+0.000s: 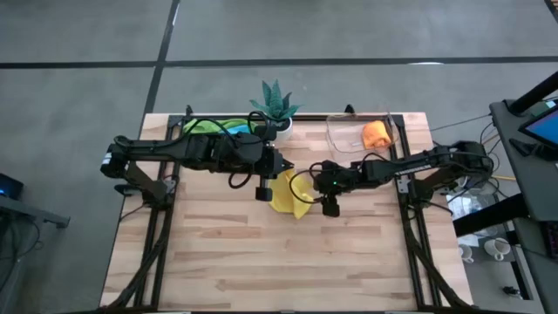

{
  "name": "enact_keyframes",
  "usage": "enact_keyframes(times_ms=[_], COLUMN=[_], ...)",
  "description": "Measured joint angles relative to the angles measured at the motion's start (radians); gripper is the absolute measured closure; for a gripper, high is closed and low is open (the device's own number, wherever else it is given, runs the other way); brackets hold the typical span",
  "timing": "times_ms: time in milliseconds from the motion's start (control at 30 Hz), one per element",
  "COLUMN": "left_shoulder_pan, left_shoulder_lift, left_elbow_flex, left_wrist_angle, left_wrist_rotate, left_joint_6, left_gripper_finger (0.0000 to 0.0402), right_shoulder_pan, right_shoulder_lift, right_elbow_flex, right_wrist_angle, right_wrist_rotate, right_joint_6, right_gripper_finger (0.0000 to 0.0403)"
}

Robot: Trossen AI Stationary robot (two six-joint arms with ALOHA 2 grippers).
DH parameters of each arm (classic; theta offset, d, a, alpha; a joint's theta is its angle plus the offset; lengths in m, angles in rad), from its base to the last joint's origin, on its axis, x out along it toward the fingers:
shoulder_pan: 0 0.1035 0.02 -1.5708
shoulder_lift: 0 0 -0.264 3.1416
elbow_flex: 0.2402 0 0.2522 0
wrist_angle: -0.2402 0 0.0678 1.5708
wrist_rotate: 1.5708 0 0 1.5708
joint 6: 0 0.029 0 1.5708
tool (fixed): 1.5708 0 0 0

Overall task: Roll microfiber towels into tight, uniform cylinder then place into a basket
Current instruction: Fold the yellow microfiber cloth

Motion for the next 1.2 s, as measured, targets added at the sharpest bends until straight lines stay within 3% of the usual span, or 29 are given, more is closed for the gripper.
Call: enact_keyframes(times_ms=[533,1100,1200], left_shoulder_pan=[0.0,0.0,0.0], left_shoulder_lift=[0.0,0.0,0.0], left_elbow_flex=[-0.001,-0.001,-0.001], left_wrist_angle=[0.0,0.0,0.0], left_wrist_rotate=[0.0,-0.001,-0.011], left_joint_6=[0.0,0.0,0.0], left_gripper_finger=[0.0402,0.0402,0.0402], right_shoulder_pan=[0.0,0.0,0.0], right_shoulder_lift=[-0.025,-0.025,-0.027], right_elbow_flex=[0.0,0.0,0.0], right_wrist_angle=[0.034,0.057,0.054], right_wrist_rotate=[0.088,0.091,0.094], right_joint_6=[-0.009,-0.021,-0.017], right_gripper_finger=[0.0193,0.0381,0.0392])
